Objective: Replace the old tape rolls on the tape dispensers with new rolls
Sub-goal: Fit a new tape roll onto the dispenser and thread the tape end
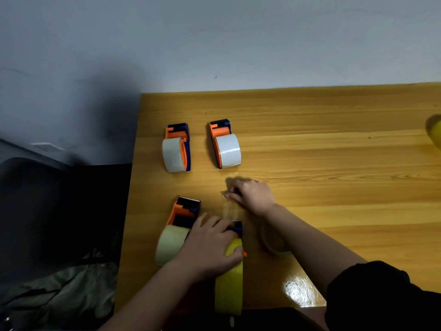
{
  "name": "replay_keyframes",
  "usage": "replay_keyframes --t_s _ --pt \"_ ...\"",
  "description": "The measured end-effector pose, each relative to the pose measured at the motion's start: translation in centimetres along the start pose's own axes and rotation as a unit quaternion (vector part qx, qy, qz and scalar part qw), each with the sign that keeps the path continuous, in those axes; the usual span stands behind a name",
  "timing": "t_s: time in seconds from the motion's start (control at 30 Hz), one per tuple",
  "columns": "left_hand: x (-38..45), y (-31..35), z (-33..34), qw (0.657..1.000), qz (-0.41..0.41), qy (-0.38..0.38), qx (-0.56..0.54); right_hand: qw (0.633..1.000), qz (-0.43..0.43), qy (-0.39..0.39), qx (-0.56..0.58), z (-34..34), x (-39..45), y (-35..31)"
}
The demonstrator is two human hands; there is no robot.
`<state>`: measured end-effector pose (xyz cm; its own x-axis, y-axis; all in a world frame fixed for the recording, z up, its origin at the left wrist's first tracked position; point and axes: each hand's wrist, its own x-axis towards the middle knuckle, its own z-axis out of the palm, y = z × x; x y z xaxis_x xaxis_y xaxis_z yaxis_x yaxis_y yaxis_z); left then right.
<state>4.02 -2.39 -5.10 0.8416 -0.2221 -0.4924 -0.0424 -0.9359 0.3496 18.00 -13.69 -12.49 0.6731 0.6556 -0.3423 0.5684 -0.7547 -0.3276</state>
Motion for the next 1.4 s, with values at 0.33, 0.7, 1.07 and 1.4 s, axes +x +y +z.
replay_keyframes --t_s 0.33,0.7,1.07,1.4 --pt "-0.4 -0.1 0.5 0.998 -0.057 -0.027 -0.011 0.999 -0.003 0.035 0.001 0.0 -0.7 -0.3" --pt "-1.9 1.3 0.7 0.988 -0.147 0.041 0.027 0.998 0.054 0.019 0.032 -0.1 -0.9 -0.7" --pt "-3.1 2.5 2.0 0.742 -0.311 -0.111 -0.583 0.984 0.107 0.000 0.142 0.1 -1.3 0.8" --pt "-4.9 1.7 1.1 0.679 -0.216 0.040 -0.701 0.912 0.107 0.050 0.394 -1.9 -3.1 0.3"
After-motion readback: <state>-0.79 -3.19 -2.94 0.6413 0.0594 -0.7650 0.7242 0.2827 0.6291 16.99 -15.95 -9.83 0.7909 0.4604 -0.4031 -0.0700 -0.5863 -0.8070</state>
